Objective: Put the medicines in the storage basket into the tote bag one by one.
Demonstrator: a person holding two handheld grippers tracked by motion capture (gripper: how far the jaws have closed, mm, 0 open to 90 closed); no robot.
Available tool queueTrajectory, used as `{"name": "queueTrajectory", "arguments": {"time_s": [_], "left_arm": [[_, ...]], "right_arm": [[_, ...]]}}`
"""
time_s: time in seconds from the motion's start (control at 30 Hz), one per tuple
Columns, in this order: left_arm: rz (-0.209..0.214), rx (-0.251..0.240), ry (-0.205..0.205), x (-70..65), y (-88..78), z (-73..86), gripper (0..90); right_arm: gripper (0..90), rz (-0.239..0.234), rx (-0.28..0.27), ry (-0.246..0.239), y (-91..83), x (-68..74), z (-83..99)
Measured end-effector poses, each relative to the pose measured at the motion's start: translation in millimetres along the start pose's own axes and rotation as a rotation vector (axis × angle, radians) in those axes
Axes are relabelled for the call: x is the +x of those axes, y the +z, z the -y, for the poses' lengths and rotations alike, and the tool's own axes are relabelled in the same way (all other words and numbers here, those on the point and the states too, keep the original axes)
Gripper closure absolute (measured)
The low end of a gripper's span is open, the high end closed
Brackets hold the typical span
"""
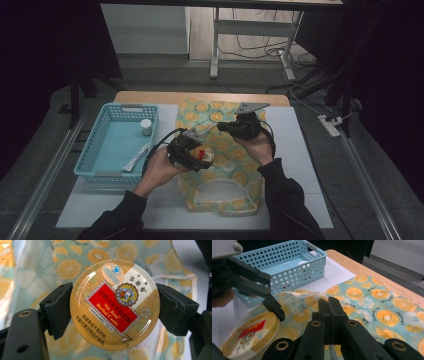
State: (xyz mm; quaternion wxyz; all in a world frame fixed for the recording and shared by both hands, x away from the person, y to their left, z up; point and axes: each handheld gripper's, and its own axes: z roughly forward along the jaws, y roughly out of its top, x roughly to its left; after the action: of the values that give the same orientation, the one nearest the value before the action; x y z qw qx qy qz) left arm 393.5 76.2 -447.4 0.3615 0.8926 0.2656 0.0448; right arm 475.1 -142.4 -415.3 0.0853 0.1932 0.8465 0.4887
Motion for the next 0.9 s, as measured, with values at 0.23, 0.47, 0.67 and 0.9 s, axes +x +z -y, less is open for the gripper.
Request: {"name": "queueTrajectory", "arguments": {"time_s": [0.23, 0.47, 0.67, 0.9], "left_arm": [[0.004, 0.004, 0.021, -0.4, 16.2, -11.2, 20.3], [-0.002, 0.02, 0.045, 0.8, 37.1, -18.7, 20.3], [-0.02, 0.048, 0.065, 4.9, 56.0, -20.7, 20.2], [-0.04, 0.069, 0.075, 11.7, 74.4, -17.8, 20.2]], "right_arm": [[90.0, 0.008, -0.001, 0.002, 0.8, -2.8, 1.6], [90.0, 0.02, -0.006, 0.006, 1.1, -6.3, 3.5], [90.0, 0.032, -0.008, 0.011, 1.7, -10.5, 5.8], [90.0, 0.041, -0.007, 0.01, 4.2, -13.8, 8.2]]}}
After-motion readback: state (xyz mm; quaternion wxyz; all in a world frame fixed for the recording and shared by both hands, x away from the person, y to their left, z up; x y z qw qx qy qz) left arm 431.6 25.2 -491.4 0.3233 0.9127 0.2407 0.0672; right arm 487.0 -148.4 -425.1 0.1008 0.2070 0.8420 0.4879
